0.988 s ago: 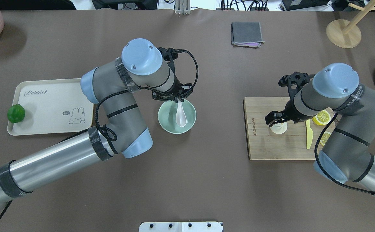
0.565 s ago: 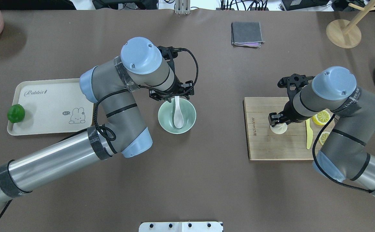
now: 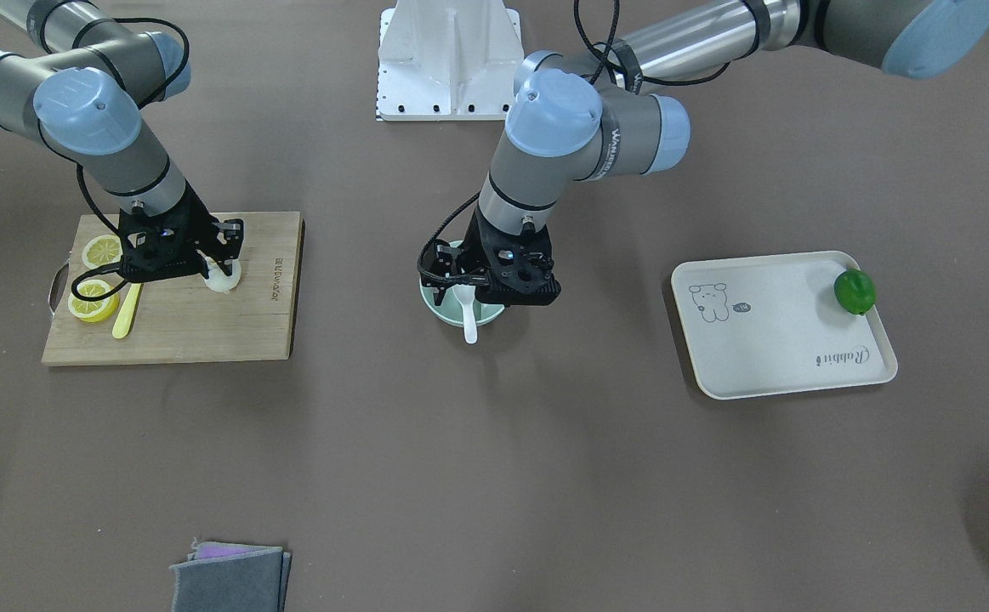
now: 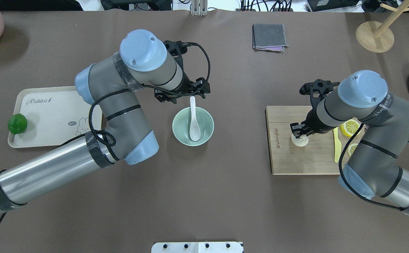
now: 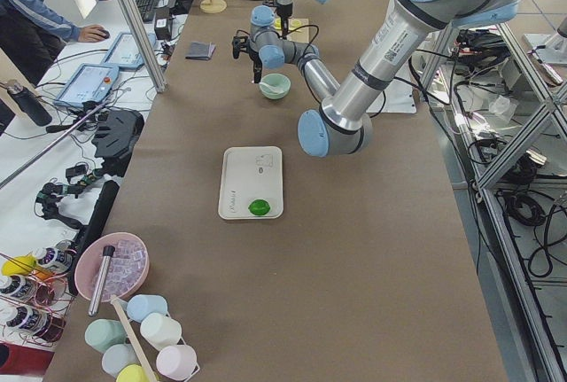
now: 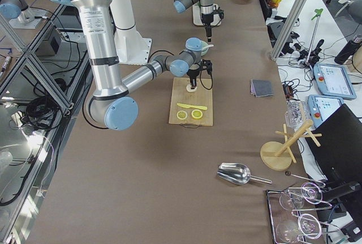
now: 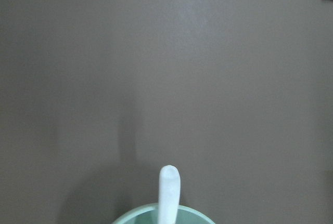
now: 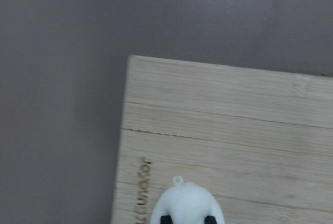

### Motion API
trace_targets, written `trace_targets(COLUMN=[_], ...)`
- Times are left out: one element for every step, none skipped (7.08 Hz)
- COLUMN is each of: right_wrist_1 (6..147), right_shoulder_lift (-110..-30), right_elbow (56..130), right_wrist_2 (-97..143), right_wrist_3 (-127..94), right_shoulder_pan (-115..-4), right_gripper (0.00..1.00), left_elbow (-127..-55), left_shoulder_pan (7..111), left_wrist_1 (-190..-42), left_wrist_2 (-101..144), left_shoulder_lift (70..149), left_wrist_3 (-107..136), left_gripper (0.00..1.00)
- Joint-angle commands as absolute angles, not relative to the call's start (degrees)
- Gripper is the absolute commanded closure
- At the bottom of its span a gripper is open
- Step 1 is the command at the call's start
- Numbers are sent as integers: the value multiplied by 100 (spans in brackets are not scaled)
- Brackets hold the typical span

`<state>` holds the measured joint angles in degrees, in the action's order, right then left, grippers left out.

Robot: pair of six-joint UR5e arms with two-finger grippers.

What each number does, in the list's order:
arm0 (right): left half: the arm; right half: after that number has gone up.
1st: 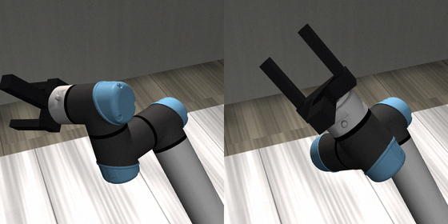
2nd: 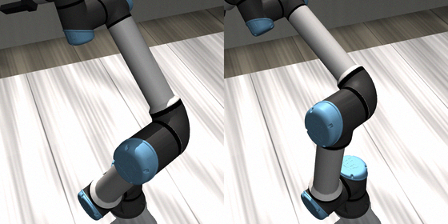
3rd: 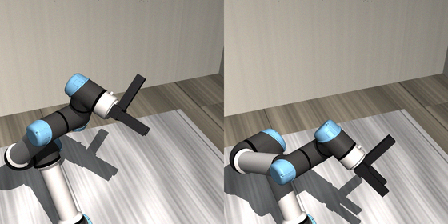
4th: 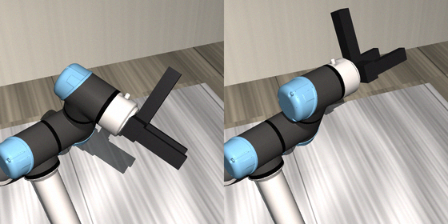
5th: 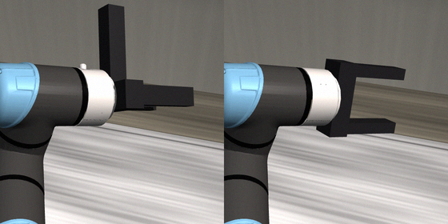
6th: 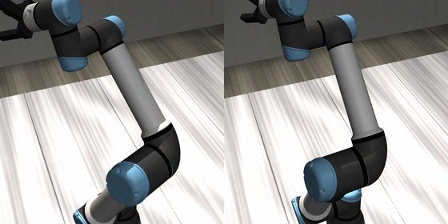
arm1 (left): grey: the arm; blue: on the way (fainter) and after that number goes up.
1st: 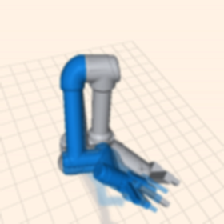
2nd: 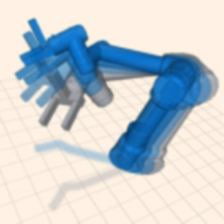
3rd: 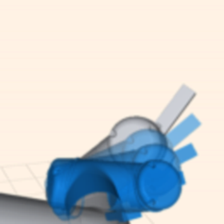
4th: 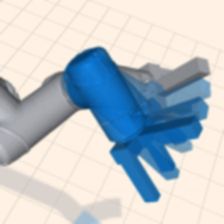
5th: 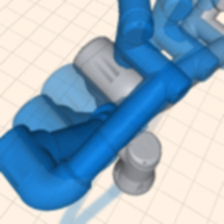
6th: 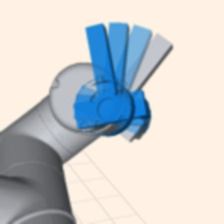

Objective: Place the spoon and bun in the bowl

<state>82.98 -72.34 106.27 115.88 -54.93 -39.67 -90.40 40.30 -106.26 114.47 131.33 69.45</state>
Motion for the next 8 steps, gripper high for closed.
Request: trace_targets(right_wrist_1=[8728,8701,8684,8666,8509,8282,8218,8226], right_shoulder_lift=[-5939,-5350,-4822,-4573,-4562,-4553,-4527,-4465], right_elbow=[10408,9997,9515,9231,9176,9071,9044,9035], right_wrist_2=[11427,11165,11014,10900,10794,10706,10635,10539], right_wrist_3=[-6611,-7044,-7388,-7522,-7567,-7715,-7769,-8048], right_shoulder_pan=[-3694,-3456,-3315,-3209,-3086,-2972,-2901,-2892], right_gripper=[100,100,100,100,100,100,84,10], left_elbow=[-10209,-10378,-10484,-10538,-10529,-10529,-10503,-10442], left_shoulder_pan=[5040,5428,5667,5721,5730,5722,5722,5704], left_wrist_1=[-10424,-10441,-10468,-10476,-10477,-10477,-10477,-10477], left_wrist_2=[12396,12697,12744,12735,12735,12735,12727,12727], left_shoulder_lift=[11722,11176,10771,10593,10582,10582,10582,10582], left_wrist_3=[5474,4893,4460,4334,4333,4333,4333,4333], left_gripper=[2,2,2,2,2,2,2,2])
